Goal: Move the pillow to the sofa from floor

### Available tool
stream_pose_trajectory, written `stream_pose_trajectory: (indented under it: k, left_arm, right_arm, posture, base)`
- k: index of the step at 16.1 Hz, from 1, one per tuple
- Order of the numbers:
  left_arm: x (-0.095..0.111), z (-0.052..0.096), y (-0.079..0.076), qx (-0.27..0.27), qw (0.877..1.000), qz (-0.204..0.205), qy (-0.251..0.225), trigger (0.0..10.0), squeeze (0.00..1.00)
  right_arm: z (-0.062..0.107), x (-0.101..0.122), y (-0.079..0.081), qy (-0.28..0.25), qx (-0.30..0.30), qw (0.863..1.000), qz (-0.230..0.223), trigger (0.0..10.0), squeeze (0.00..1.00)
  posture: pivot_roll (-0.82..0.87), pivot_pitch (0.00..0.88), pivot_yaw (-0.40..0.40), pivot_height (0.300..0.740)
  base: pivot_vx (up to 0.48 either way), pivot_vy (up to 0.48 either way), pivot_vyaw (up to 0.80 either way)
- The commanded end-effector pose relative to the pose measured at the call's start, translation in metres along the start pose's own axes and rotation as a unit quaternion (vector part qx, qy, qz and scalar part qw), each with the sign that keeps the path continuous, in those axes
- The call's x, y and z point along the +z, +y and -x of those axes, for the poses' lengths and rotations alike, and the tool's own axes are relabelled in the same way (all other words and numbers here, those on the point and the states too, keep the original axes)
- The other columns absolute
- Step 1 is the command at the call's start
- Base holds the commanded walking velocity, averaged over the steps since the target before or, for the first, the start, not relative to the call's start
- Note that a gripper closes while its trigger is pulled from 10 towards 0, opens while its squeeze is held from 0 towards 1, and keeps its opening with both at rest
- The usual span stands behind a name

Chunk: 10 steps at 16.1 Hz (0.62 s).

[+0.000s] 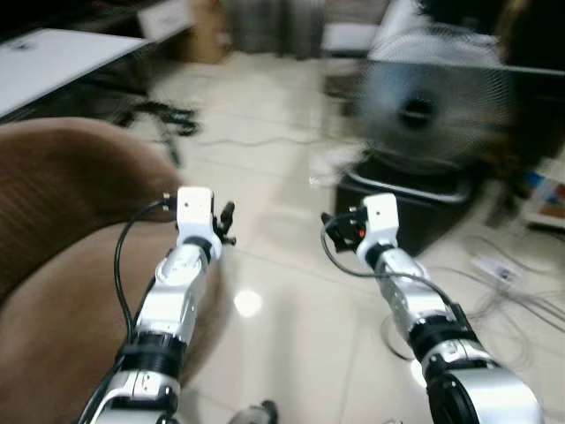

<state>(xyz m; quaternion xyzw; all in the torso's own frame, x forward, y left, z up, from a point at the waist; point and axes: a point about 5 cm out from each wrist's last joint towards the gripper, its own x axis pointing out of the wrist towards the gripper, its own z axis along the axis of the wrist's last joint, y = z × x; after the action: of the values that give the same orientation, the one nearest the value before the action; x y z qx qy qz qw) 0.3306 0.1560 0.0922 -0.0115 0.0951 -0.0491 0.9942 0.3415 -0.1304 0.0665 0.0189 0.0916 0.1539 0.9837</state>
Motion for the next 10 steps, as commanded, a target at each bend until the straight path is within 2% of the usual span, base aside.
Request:
stream_pose_trajectory:
  k: [1, 10]
  left_arm:
    - [-0.0008, 0.0017, 0.0014, 0.000, 1.000, -0.004, 0.003, 10.0, 0.00]
    - [0.0022, 0.0001, -0.0002, -0.005, 1.000, -0.005, 0.001, 10.0, 0.00]
  right_arm:
    - [0.0018, -0.0031, -0.0013, 0.008, -0.002, 1.000, 0.001, 10.0, 0.00]
    - [0.0009, -0.0036, 0.0012, 0.013, 0.002, 1.000, 0.009, 10.0, 0.00]
  posture:
    - [-0.11, 0.000, 0.089, 0.740]
    - [-0.11, 0.000, 0.085, 0.740]
  base:
    - [0.000, 0.000, 0.69]
    - [0.000, 0.000, 0.68]
